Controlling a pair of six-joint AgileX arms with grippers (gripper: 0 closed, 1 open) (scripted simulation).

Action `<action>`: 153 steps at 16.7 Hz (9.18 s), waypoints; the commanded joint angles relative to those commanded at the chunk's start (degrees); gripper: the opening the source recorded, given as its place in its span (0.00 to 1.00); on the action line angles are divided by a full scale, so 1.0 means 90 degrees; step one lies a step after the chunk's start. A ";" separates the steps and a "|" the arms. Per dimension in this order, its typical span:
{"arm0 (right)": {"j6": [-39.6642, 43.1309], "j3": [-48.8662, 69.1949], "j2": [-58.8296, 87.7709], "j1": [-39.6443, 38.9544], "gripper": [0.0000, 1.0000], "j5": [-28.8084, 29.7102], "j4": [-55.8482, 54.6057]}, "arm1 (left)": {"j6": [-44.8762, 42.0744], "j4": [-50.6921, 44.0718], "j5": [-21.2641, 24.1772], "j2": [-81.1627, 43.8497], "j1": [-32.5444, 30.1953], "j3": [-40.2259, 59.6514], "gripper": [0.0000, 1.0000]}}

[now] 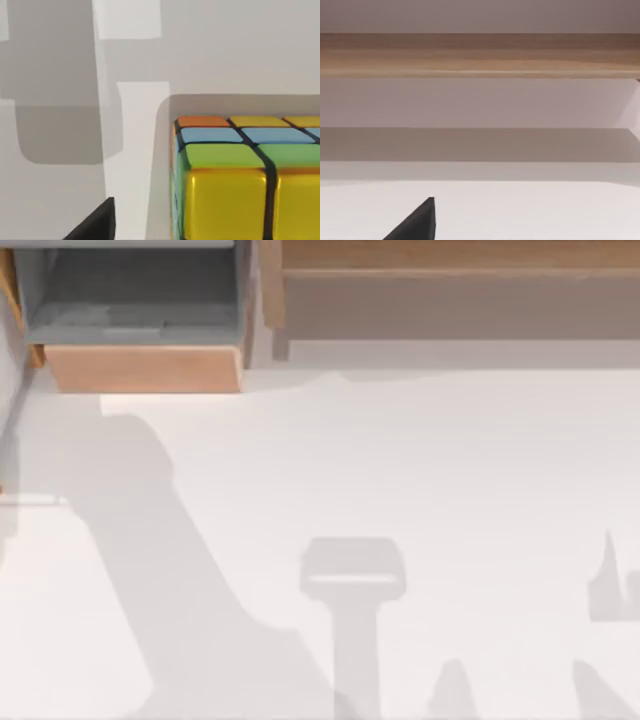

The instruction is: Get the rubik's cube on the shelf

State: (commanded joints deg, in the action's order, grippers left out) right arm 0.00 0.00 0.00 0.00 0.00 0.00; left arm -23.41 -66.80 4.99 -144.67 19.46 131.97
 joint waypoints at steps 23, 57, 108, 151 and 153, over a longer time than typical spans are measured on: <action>0.0000 0.0000 0.0000 0.0000 1.00 0.0000 0.0000 | 0.0004 0.0006 -0.0009 0.0011 0.0007 -0.0012 0.00; 0.0000 0.0000 0.0000 0.0000 1.00 0.0000 0.0000 | 0.0224 -0.1252 -0.1860 0.1959 -0.1646 -0.0210 0.00; 0.0000 0.0000 0.0000 0.0000 1.00 0.0000 0.0000 | 0.1574 1.4134 -0.5624 0.0989 -0.7629 -0.4978 0.00; 0.0000 0.0000 0.0000 0.0000 1.00 0.0000 0.0000 | 0.1822 1.2298 -0.4821 -0.0533 -0.6820 -0.1774 1.00; 0.0000 0.0000 0.0000 0.0000 1.00 0.0000 0.0000 | 0.1779 1.2323 -0.4784 -0.0485 -0.6863 -0.1787 1.00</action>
State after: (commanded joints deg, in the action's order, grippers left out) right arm 0.00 0.00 0.00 0.00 0.00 0.00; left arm -7.40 44.11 -38.06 -149.04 -42.31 115.90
